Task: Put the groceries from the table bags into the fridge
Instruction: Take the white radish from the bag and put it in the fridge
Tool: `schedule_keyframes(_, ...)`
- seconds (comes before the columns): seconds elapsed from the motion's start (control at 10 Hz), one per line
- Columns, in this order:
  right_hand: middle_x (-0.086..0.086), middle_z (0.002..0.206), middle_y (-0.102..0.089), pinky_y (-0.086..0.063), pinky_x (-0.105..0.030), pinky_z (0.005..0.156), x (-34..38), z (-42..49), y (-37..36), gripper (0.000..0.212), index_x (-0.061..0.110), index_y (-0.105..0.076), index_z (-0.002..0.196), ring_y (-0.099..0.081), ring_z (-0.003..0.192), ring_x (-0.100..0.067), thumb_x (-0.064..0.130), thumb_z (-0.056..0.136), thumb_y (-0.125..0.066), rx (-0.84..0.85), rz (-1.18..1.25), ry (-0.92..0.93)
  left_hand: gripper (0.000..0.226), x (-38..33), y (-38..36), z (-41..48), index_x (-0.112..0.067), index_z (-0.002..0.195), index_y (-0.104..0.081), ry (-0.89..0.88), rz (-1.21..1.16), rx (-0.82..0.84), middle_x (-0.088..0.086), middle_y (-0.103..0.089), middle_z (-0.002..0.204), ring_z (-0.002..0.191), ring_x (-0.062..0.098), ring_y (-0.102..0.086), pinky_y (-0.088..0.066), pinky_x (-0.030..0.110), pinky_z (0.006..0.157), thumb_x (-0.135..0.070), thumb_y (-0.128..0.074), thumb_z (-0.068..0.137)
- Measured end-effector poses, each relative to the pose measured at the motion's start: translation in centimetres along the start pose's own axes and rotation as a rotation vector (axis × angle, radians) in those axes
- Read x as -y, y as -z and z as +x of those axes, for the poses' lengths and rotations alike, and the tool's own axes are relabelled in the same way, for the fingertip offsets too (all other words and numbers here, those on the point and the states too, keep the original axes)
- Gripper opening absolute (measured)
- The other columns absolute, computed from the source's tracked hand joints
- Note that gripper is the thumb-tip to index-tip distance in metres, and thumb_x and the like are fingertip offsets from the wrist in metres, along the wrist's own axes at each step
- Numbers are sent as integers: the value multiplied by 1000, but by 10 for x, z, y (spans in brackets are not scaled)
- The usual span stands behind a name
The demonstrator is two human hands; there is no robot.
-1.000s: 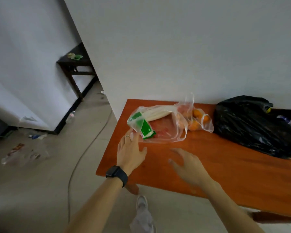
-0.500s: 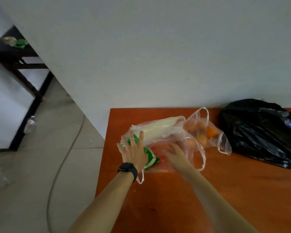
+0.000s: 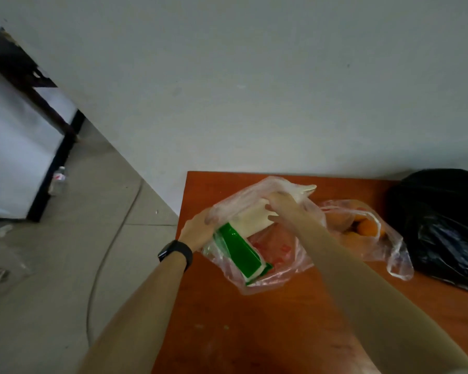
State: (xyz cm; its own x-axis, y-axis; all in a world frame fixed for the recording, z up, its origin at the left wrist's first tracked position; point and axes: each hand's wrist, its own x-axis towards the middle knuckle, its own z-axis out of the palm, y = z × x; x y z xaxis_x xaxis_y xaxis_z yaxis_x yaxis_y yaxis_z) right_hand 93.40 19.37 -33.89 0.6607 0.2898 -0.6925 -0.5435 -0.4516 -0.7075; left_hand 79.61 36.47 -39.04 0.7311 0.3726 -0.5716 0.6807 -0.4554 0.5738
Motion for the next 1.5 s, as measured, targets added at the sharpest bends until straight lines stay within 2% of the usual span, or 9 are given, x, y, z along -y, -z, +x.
schedule_keyframes(0.2,-1,104,-57,-49,-26,71,-3,10,-19,34,14,-57,116,-58,99,-20,34,89,-64,-136,-239,58,29,53,-19,40,-38,129,-52,199,-93,-35,-2,-69,108,90,21,-70,-62,48,79,-37,-47,101)
schedule_keyframes(0.3,-2,131,-46,-53,-28,78,-35,-8,-42,77,13,-23,153,-57,105,-19,24,90,-67,-107,-339,205,21,42,-21,26,-34,122,-55,228,-135,5,1,-70,105,83,23,-73,-64,45,71,-33,-47,102)
schedule_keyframes(0.5,5,162,-5,-37,-36,111,-89,-27,-58,87,26,-37,147,-26,144,-22,60,75,-74,-45,-681,311,29,27,-10,14,-34,116,-55,161,-189,104,2,-69,104,80,22,-71,-63,40,58,-52,-43,97)
schedule_keyframes(0.7,-3,147,-25,-45,-44,104,-91,-30,-62,73,15,-44,132,-35,136,-29,57,77,-67,-144,-758,259,77,13,-2,-2,-37,151,-28,-31,-7,-46,9,-35,149,132,31,-44,-43,43,106,-39,-64,84)
schedule_keyframes(0.8,-12,136,-35,-45,-54,101,-93,-31,-52,95,18,-18,144,-46,126,-40,63,75,-67,-214,-893,49,80,-1,-1,-12,-38,153,-24,-154,129,-85,8,-32,152,130,30,-45,-45,37,97,-34,-68,86)
schedule_keyframes(1.0,-9,146,-40,-29,-57,113,-111,-32,-29,68,17,-44,139,-31,134,-39,53,82,-57,-181,-1049,-118,61,-2,-13,-5,-16,154,-32,269,-143,304,16,-47,147,122,37,-56,-55,46,87,-41,-46,100)
schedule_keyframes(1.1,-6,143,-47,-26,-54,114,-107,-39,-47,63,21,-57,131,-34,133,-36,60,83,-45,-178,-982,-71,49,6,-27,-10,-12,142,-49,358,-292,305,14,-62,126,106,35,-64,-59,48,81,-41,-44,102)
schedule_keyframes(1.3,-8,131,-52,-45,-23,83,-105,-43,-72,67,9,-38,143,-51,106,-22,34,90,-71,-135,-108,-184,33,19,-51,-15,-9,117,-56,358,-272,134,13,-68,110,96,28,-68,-59,39,82,-36,-39,107)
schedule_keyframes(1.5,-12,108,-66,-42,-26,44,-114,-29,-61,116,4,-45,128,-58,69,-17,68,36,-75,-169,-47,-238,35,11,-56,-14,-8,126,-56,210,-152,74,10,-65,114,97,24,-66,-57,42,89,-31,-39,107)
